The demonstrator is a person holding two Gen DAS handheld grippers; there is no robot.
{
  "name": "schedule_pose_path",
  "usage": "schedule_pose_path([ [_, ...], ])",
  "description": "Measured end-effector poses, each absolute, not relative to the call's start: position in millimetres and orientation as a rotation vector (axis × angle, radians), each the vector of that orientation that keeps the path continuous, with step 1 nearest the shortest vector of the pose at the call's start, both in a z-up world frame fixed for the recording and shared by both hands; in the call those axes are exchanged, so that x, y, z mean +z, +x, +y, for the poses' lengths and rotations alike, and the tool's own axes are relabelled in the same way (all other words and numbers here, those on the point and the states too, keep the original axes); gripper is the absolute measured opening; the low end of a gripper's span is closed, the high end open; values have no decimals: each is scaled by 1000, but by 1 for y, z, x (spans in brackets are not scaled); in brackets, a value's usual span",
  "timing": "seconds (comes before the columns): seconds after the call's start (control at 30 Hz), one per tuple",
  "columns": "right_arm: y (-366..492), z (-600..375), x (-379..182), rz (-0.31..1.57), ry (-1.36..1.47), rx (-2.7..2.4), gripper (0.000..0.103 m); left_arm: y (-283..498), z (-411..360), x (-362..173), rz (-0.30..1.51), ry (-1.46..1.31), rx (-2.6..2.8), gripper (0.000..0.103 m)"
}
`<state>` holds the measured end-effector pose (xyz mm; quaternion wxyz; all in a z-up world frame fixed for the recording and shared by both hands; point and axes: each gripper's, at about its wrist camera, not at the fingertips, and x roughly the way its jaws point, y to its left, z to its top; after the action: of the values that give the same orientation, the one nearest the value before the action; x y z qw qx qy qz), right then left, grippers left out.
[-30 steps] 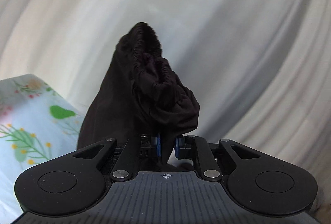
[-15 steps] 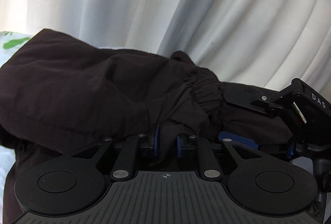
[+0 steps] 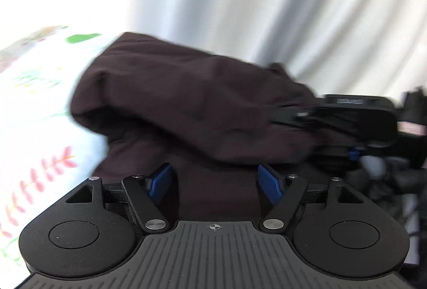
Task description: Fold large clothes
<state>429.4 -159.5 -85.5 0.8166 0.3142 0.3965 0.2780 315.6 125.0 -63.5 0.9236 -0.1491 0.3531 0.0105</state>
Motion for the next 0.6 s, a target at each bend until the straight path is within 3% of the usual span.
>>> schedule_pose_path([
  [0.17,401,-185,-7,560,454,549,21,324,143,-61,704,-351,67,69],
  [0.27,391,-211,15,490,372,475,21,331,151,-59,693,-370,107,63],
  [0.4,389,-241,8,523,314,377,21,335,152,-64,722,-441,86,54],
  [0.6,393,-274,-42,678,323,277,22,336,131,-66,777,-346,-6,60],
])
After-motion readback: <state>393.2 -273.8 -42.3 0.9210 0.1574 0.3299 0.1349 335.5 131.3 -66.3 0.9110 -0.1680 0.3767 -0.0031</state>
